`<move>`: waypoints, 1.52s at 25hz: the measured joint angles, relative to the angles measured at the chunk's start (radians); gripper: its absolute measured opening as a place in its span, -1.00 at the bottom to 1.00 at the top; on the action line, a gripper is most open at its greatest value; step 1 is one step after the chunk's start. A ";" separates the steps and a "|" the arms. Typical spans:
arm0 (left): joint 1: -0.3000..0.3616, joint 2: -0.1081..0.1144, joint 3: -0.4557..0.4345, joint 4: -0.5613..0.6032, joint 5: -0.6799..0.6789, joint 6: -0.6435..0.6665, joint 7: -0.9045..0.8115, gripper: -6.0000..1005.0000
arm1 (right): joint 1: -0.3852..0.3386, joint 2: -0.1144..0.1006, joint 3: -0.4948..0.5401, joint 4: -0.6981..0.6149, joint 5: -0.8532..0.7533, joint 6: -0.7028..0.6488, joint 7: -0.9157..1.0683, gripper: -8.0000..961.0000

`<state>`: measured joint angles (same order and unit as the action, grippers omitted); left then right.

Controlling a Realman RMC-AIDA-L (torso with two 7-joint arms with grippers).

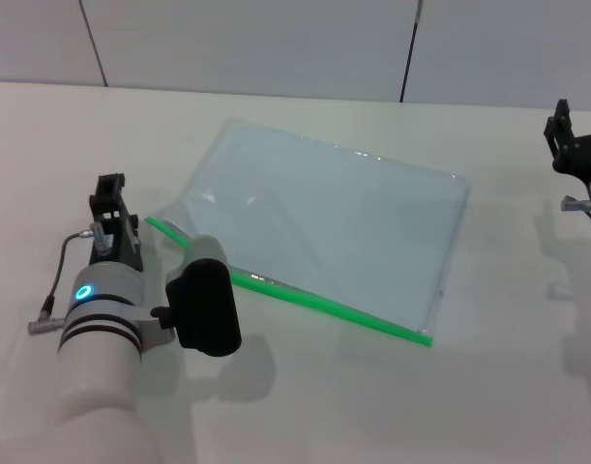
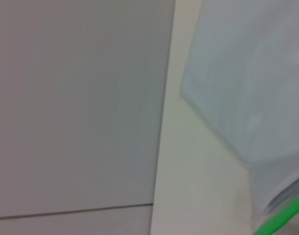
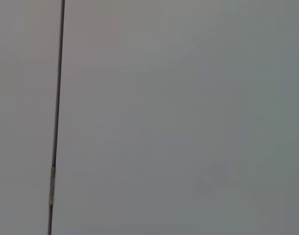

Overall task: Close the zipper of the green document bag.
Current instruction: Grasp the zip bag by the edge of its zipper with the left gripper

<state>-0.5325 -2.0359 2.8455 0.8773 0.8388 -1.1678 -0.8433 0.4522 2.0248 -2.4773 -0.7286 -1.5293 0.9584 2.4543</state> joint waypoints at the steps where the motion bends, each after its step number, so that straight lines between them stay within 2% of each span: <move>1: 0.000 0.000 0.000 0.000 0.000 0.008 0.006 0.22 | 0.000 0.000 0.000 0.000 0.000 0.001 0.000 0.52; 20: -0.013 -0.001 0.003 0.000 -0.001 0.113 0.084 0.21 | 0.000 0.000 -0.001 -0.028 0.028 -0.003 -0.065 0.52; 38: -0.024 -0.001 0.003 -0.010 0.008 0.118 0.105 0.21 | 0.000 0.000 -0.009 -0.029 0.028 -0.004 -0.067 0.52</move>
<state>-0.5568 -2.0371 2.8488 0.8673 0.8469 -1.0500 -0.7380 0.4525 2.0248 -2.4867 -0.7578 -1.5017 0.9540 2.3876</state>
